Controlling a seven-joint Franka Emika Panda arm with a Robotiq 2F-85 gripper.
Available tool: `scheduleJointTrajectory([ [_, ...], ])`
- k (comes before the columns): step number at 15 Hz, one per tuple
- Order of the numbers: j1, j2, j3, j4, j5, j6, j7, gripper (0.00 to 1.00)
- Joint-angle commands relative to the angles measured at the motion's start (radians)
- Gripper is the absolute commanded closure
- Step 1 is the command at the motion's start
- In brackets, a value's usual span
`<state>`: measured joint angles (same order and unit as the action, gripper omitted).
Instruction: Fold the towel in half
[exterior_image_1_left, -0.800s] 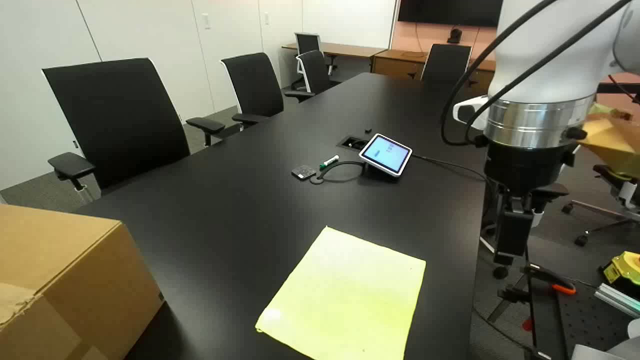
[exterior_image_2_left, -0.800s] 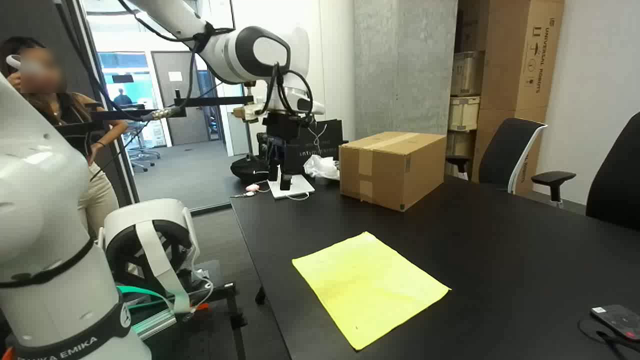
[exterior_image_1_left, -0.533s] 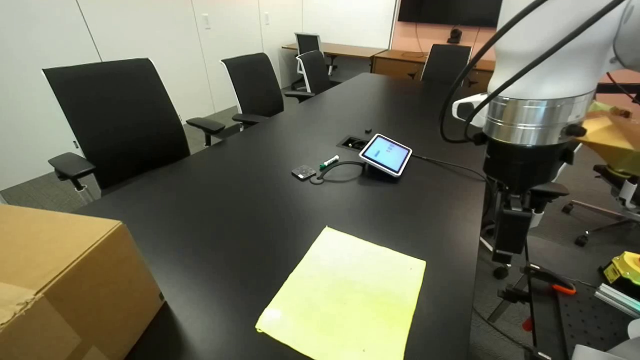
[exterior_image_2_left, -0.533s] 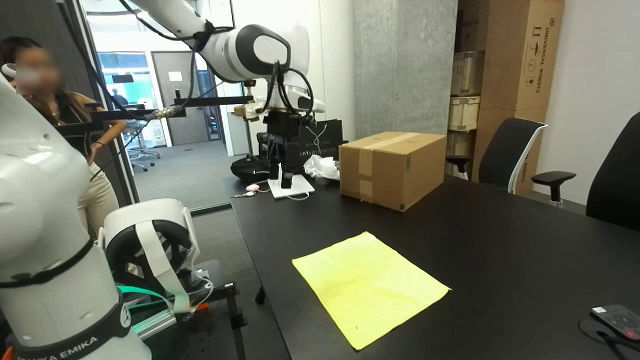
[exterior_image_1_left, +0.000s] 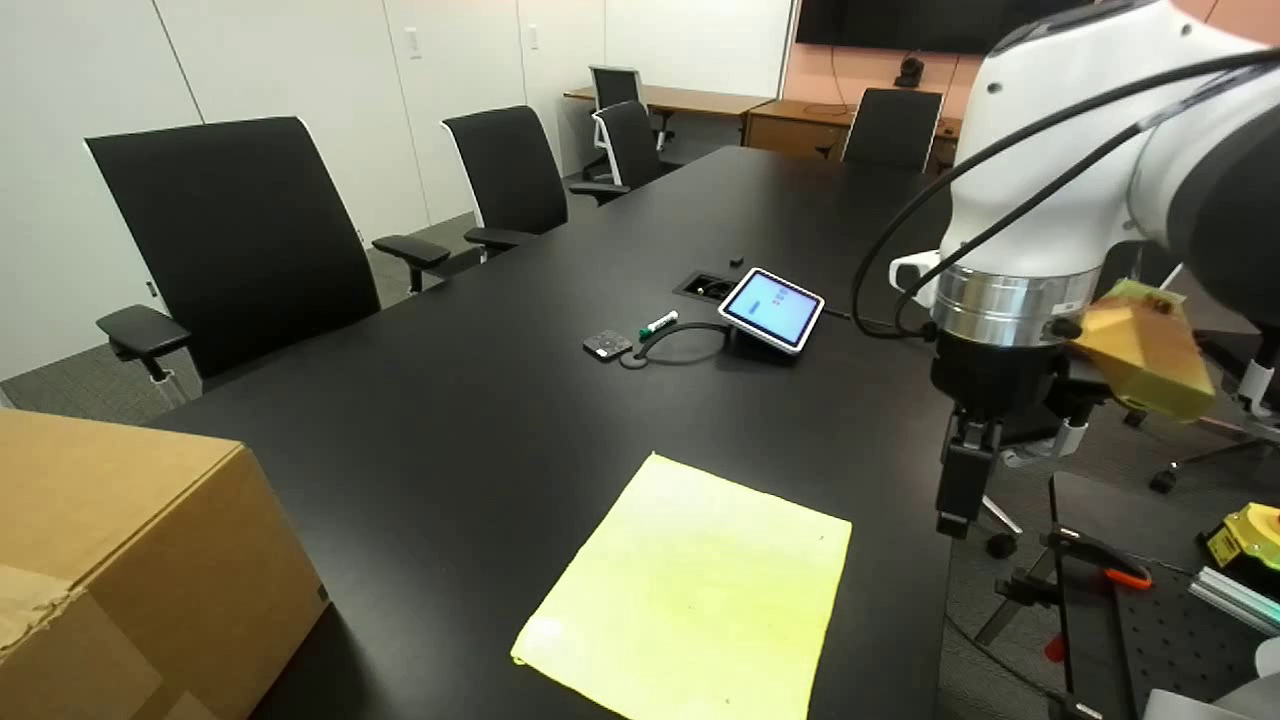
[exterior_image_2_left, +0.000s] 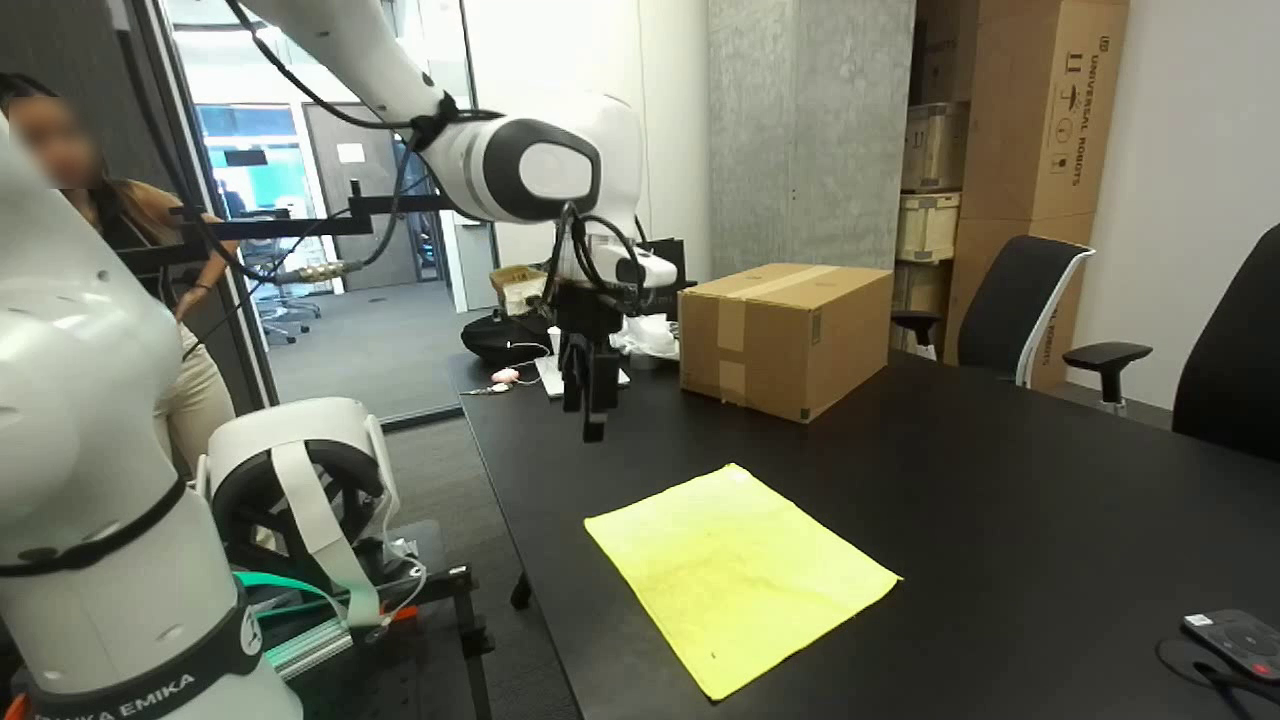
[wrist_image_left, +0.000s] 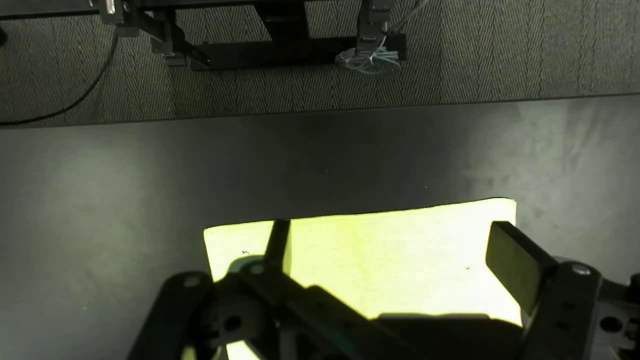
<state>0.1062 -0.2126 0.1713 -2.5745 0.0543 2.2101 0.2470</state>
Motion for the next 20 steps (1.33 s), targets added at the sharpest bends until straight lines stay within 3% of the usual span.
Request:
scheduleJointTrajectory([
  [1,-0.025,0.084,-0.036,-0.063,-0.014,0.193,-0.018,0.0],
  [7,-0.046,0.274,-0.091,-0.099,0.005,0.443,-0.057,0.0],
  [11,-0.077,0.411,-0.098,-0.091,0.132,0.609,-0.184,0.0],
  [14,-0.154,0.514,-0.047,-0.067,0.251,0.703,-0.334,0.0],
  [17,-0.273,0.588,0.04,-0.041,0.319,0.76,-0.455,0.0],
  [20,-0.387,0.662,0.118,-0.016,0.314,0.838,-0.506,0.0],
])
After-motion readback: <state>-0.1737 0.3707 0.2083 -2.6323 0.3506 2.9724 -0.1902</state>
